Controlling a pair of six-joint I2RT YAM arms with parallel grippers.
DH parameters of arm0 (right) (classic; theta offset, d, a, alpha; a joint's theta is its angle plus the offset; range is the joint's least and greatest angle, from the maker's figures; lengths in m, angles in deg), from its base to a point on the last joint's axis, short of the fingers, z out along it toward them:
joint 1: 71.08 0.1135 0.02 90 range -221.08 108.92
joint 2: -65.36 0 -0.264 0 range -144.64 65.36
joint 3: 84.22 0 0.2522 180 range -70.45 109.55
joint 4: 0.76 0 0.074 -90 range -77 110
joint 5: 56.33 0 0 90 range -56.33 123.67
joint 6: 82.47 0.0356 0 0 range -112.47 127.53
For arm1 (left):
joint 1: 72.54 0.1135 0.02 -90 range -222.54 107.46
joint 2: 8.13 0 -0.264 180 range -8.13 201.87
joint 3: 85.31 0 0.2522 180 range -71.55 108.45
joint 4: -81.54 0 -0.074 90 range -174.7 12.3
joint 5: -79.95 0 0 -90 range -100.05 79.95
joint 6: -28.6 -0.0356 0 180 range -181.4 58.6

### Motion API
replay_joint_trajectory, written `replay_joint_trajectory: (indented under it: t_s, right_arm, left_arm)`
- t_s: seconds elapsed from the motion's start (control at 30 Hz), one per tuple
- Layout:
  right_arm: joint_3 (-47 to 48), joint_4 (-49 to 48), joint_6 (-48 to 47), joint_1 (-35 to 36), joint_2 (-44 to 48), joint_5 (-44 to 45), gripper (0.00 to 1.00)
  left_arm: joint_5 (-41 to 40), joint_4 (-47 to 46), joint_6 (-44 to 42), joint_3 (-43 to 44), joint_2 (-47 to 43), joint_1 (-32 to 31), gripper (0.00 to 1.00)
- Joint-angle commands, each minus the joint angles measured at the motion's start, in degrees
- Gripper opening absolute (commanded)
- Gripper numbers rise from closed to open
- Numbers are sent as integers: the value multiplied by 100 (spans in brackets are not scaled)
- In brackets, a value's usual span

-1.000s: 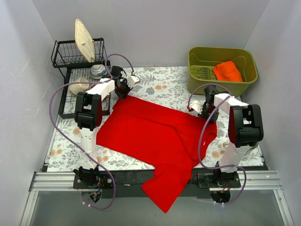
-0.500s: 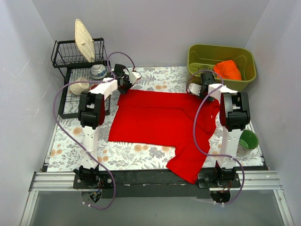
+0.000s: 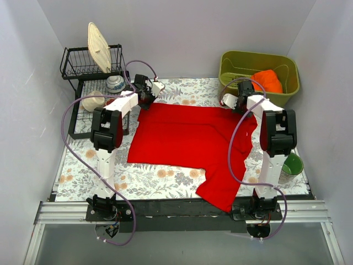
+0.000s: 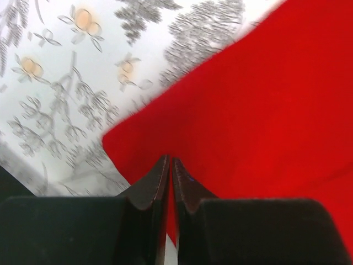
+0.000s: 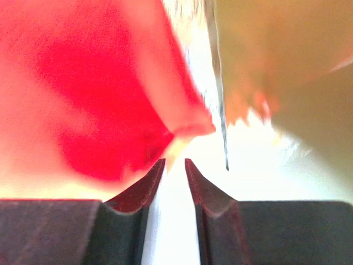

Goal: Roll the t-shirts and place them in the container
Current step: Fold the T-shirt at the center of the board.

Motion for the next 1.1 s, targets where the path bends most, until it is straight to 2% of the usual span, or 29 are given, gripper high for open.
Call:
replay_joint_trajectory:
  t_s: [0.0, 0.17, 0.2, 0.23, 0.33, 0.43, 0.57, 0.8, 1.07]
  right_arm:
    - [-220, 923, 616, -53, 1246, -457, 29]
    - [-1529, 1590, 679, -193, 2223, -932, 31]
    - [-1705, 1723, 635, -237, 2434, -1255, 29]
    - [-1855, 1837, 591, -299, 2514, -1389, 24]
    - [-2303, 2426, 337, -369, 2646, -1995, 17]
    - [-2734, 2471, 231, -369, 2778, -2225, 14]
    - [-2849, 2409, 204, -369, 2691, -2365, 13]
    - [-2489, 2892, 125, -369, 2515, -2779, 13]
    - [-2612, 2437, 291, -378, 2252, -2665, 13]
  left_arm:
    - [527, 388, 669, -437, -1334, -230, 7]
    - [669, 414, 863, -1474, -2152, -274, 8]
    - [704, 423, 872, -1642, -2344, -283, 8]
    - [730, 449, 863, -1957, -2424, -274, 5]
    - [862, 590, 740, -2563, -2697, -274, 1]
    - [854, 634, 486, -3057, -2934, -283, 0]
    - [696, 494, 274, -3707, -3102, -274, 0]
    - [581, 520, 221, -3920, -3137, -266, 0]
    - [388, 397, 257, -3885, -2988, -274, 0]
